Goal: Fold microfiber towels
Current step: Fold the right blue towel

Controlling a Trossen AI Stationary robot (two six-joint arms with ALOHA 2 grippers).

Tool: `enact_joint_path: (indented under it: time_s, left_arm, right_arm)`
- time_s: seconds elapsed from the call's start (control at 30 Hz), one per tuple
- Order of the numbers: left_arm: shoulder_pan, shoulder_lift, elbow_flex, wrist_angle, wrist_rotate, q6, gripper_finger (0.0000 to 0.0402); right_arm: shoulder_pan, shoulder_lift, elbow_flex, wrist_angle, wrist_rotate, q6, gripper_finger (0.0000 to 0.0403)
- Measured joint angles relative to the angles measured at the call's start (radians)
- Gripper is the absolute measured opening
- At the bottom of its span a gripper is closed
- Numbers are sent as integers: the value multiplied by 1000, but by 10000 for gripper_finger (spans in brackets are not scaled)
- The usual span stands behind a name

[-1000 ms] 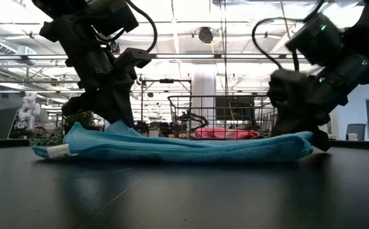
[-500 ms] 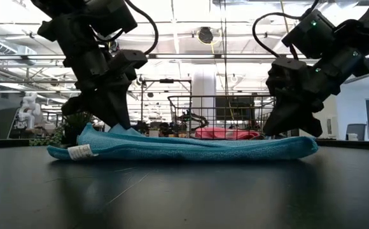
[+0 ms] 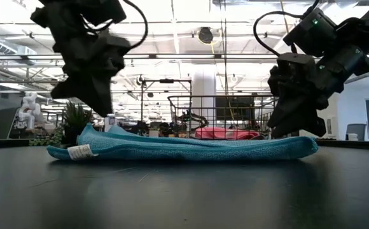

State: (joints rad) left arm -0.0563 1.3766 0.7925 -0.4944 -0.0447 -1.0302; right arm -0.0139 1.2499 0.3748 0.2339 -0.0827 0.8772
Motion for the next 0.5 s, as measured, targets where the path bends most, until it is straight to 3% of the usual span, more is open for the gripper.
enact_joint_path:
  time_s: [0.2, 0.5]
  left_arm:
    - [-14, -62, -1, -35, -55, 4, 72]
    - [-156, -3, -2, 93, -114, 309, 72]
  right_arm:
    - [0, -2, 0, 33, -55, 0, 119]
    - [11, -2, 31, 106, -268, 9, 118]
